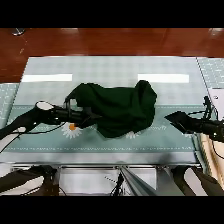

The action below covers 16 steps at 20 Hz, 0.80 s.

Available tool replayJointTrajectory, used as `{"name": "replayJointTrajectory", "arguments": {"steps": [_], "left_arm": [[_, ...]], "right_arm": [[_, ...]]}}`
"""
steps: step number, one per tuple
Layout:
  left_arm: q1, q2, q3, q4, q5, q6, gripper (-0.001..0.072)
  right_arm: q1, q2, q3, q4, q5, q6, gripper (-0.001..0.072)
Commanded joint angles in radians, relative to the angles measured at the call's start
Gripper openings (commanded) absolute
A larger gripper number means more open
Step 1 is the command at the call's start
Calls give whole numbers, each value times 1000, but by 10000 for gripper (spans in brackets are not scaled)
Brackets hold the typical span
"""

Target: Fold the shirts.

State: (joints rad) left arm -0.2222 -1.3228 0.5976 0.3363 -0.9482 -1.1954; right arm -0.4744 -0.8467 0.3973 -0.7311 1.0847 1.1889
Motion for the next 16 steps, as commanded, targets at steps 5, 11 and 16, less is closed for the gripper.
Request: {"name": "replayJointTrajectory", "arguments": {"steps": [5, 11, 16], "left_arm": [[-48, -144, 152, -68, 74, 6, 703], [-64, -277, 321, -94, 61, 5, 703], [-66, -341, 459, -93, -47, 48, 34]], "right_arm": [[-2, 14, -27, 16, 4, -9, 627], [-2, 14, -27, 16, 2, -8, 627], [-2, 14, -27, 16, -18, -9, 628]]}}
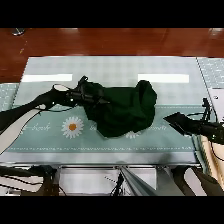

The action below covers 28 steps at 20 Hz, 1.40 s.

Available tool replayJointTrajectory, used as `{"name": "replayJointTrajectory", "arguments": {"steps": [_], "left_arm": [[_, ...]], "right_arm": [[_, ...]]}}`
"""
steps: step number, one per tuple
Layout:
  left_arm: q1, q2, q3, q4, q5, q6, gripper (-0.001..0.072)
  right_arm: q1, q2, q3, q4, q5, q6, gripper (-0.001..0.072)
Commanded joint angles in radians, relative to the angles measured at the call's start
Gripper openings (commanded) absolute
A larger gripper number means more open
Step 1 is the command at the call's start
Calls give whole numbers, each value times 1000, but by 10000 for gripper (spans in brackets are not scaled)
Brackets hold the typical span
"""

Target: Fold the shirts.

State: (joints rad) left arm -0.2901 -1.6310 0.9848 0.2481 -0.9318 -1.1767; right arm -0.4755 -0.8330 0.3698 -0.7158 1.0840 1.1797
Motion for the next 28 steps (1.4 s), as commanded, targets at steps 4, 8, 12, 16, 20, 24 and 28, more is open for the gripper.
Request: {"name": "replayJointTrajectory", "arguments": {"steps": [4, 8, 12, 16, 20, 24, 28], "left_arm": [[51, -32, 128, -5, -133, 32, 34], [82, -32, 140, -3, -162, 32, 34], [80, -32, 140, -3, -174, 32, 34], [78, -32, 140, -3, -178, 32, 34], [78, -32, 140, -3, -178, 32, 34], [81, -30, 143, -14, -196, 42, 34], [148, -7, 287, -149, -309, 117, 33]], "right_arm": [[0, -14, 29, 2, -124, 1, 627], [25, -208, 209, 1, -117, 1, 627], [169, -486, 368, 0, -57, 14, 627], [307, -650, 475, -1, -21, 40, 627], [367, -720, 549, -5, -69, 97, 626], [373, -766, 636, -19, -8, 92, 51], [365, -748, 863, -72, 152, 105, 22]]}}
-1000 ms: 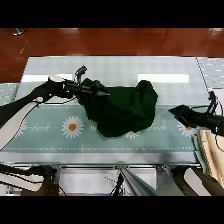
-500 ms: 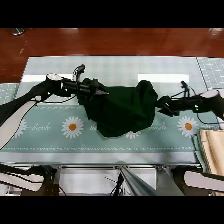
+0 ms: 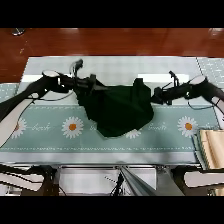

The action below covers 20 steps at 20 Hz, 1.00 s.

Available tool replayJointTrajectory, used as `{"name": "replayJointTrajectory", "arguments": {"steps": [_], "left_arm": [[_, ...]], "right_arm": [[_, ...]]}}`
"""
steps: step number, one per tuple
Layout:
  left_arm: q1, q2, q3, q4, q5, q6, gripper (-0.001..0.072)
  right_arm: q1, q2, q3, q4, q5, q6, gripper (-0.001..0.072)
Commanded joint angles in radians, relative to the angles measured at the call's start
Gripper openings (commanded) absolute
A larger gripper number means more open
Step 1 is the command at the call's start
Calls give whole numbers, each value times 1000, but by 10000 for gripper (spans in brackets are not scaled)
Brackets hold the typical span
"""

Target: Fold the shirts.

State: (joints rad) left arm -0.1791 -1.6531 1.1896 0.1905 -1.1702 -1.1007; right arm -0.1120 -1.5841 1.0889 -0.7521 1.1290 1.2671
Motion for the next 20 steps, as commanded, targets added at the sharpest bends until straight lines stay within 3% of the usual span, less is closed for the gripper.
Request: {"name": "replayJointTrajectory", "arguments": {"steps": [1, 6, 8, 10, 13, 18, 20], "left_arm": [[62, 33, 155, -128, -73, 41, 32], [183, 138, 644, -169, -24, -54, 32], [258, 181, 852, -88, -18, -118, 32], [352, 239, 960, -5, -32, -271, 32], [496, 430, 916, 130, -66, -309, 32], [603, 775, 805, 663, -210, -338, 32], [603, 870, 782, 798, -285, -357, 32]], "right_arm": [[2, 21, 235, -62, 129, 46, 22], [2, 151, 864, -124, 164, 145, 21], [2, 235, 1087, -186, 153, 166, 22], [2, 388, 1113, -234, 98, 158, 21], [2, 627, 1072, -303, 117, 122, 22], [2, 918, 982, -545, 167, 168, 22], [2, 966, 980, -598, 238, 198, 22]]}}
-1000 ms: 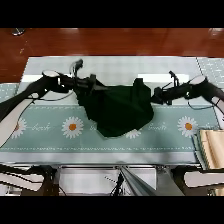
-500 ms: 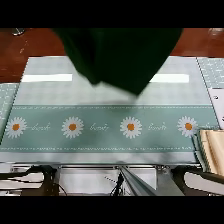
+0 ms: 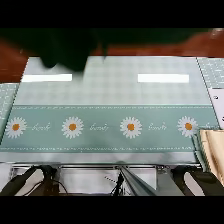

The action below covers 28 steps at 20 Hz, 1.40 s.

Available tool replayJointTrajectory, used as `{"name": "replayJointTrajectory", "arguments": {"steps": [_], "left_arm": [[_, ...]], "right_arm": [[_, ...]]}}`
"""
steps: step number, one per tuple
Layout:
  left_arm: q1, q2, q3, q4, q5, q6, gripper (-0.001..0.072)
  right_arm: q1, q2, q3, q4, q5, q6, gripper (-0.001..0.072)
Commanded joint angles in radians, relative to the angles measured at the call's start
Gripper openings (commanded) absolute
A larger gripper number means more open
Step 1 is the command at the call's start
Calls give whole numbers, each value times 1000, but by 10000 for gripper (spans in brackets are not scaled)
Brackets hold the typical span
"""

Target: Fold the shirts.

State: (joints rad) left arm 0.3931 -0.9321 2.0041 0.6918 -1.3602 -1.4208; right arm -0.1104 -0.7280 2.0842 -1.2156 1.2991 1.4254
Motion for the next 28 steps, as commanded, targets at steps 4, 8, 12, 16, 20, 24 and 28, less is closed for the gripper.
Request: {"name": "replayJointTrajectory", "arguments": {"steps": [4, 8, 12, 16, 20, 24, 28], "left_arm": [[30, 294, -161, 382, -161, -93, 32], [-11, 410, -515, 353, -121, -99, 33], [-119, 415, -943, 282, -133, -84, 33], [-226, 244, -1215, 264, 108, -34, 34], [-290, -69, -1168, 130, 337, 60, 34], [-306, -391, -969, -32, 396, 104, 34], [-306, -573, -778, -50, 346, 103, 34]], "right_arm": [[0, 130, -27, -133, 225, 78, 22], [0, 138, -225, -130, 255, 83, 22], [0, 134, -542, -138, 164, 82, 22], [0, -9, -715, -199, -7, 86, 22], [0, -304, -713, -149, -113, 85, 22], [0, -553, -668, 33, -243, 78, 22], [0, -732, -531, 137, -299, 91, 22]]}}
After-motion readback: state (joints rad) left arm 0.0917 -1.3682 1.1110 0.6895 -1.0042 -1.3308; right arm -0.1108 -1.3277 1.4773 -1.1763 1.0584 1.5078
